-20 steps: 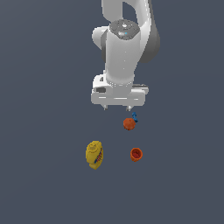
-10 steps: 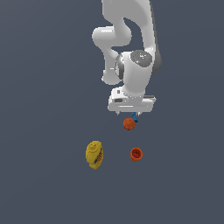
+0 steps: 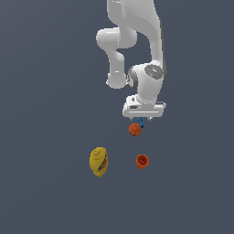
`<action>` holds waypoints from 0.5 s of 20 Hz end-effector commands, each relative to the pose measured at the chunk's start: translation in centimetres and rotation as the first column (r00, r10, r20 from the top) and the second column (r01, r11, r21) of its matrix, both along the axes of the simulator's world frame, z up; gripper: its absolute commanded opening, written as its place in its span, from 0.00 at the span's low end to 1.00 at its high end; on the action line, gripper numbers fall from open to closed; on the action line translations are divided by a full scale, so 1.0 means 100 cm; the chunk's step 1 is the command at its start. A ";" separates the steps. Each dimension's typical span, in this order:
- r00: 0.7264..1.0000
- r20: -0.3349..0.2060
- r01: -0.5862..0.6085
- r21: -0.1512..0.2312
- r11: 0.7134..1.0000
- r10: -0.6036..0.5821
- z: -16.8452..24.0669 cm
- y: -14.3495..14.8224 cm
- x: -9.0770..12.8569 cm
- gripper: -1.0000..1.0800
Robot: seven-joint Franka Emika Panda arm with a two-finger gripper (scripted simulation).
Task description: Pick up a designated object from a clutter of objects.
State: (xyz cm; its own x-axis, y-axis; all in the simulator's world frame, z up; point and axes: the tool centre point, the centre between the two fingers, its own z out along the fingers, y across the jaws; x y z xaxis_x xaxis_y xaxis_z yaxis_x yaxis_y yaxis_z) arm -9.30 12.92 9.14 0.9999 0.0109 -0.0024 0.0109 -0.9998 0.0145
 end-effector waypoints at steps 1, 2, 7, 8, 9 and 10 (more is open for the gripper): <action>1.000 0.002 -0.004 0.005 1.000 0.004 -0.010 0.008 -0.011 0.96; 1.000 0.002 -0.005 0.007 1.000 0.005 -0.013 0.010 -0.014 0.96; 1.000 0.002 -0.010 0.013 1.000 0.010 -0.023 0.018 -0.027 0.96; 1.000 0.002 -0.010 0.014 1.000 0.010 -0.025 0.019 -0.028 0.96; 1.000 0.002 -0.011 0.014 1.000 0.011 -0.025 0.020 -0.029 0.96; 1.000 0.002 -0.011 0.014 1.000 0.011 -0.026 0.020 -0.029 0.96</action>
